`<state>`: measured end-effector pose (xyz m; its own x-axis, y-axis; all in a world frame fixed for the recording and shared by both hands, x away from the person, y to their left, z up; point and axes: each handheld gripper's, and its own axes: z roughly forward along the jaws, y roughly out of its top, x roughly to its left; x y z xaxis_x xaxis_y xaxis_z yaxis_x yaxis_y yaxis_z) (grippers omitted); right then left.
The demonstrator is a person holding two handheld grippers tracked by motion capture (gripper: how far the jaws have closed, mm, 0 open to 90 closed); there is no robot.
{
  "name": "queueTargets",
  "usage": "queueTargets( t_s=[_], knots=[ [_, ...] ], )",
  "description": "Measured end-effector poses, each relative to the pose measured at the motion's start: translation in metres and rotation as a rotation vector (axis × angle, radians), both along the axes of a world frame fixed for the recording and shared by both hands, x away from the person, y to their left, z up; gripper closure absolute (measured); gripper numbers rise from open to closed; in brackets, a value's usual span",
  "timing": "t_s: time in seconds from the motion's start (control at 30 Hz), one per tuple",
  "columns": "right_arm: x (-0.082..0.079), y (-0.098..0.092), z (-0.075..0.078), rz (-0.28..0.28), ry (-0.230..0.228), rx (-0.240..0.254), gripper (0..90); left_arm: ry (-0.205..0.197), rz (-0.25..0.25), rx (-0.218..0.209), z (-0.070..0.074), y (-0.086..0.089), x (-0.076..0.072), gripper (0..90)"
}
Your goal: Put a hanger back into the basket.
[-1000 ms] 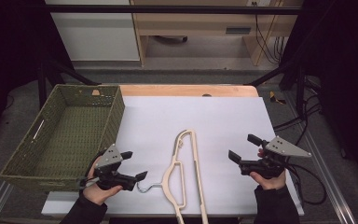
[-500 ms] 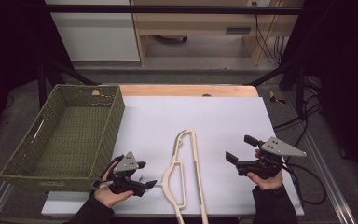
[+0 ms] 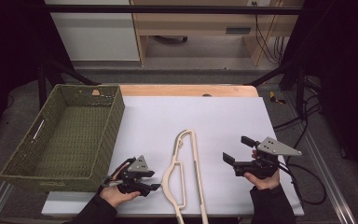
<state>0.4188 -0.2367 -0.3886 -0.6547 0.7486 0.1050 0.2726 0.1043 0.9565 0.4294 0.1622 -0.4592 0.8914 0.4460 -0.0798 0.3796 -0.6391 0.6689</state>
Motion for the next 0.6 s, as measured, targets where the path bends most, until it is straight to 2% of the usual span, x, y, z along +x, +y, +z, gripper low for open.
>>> queueTargets(
  t_s=[0.07,0.1,0.13,0.2,0.4,0.6],
  knots=[
    [0.0005,0.0005,-0.0004,-0.001,0.000,-0.001,5.5,0.005,-0.005,0.005,-0.0010,-0.0012,0.0010,52.0],
    [0.0005,0.0005,-0.0004,-0.001,0.000,-0.001,5.5,0.008,-0.005,0.009,-0.0016,-0.0018,0.0015,52.0],
    [0.0003,0.0010,-0.0007,-0.002,0.006,-0.001,5.5,0.016,-0.017,0.023,-0.0031,-0.0027,0.0026,55.3],
    [0.0003,0.0015,-0.0007,0.001,0.007,0.001,5.6,0.010,-0.019,0.034,-0.0038,-0.0035,0.0029,59.3],
    [0.0009,0.0027,-0.0016,0.007,0.008,0.001,5.7,0.036,-0.046,0.029,-0.0062,-0.0049,0.0045,68.5],
    [0.0018,0.0051,-0.0036,0.012,0.017,-0.006,5.8,0.042,-0.076,0.017,-0.0073,-0.0043,0.0058,75.7]
  ],
)
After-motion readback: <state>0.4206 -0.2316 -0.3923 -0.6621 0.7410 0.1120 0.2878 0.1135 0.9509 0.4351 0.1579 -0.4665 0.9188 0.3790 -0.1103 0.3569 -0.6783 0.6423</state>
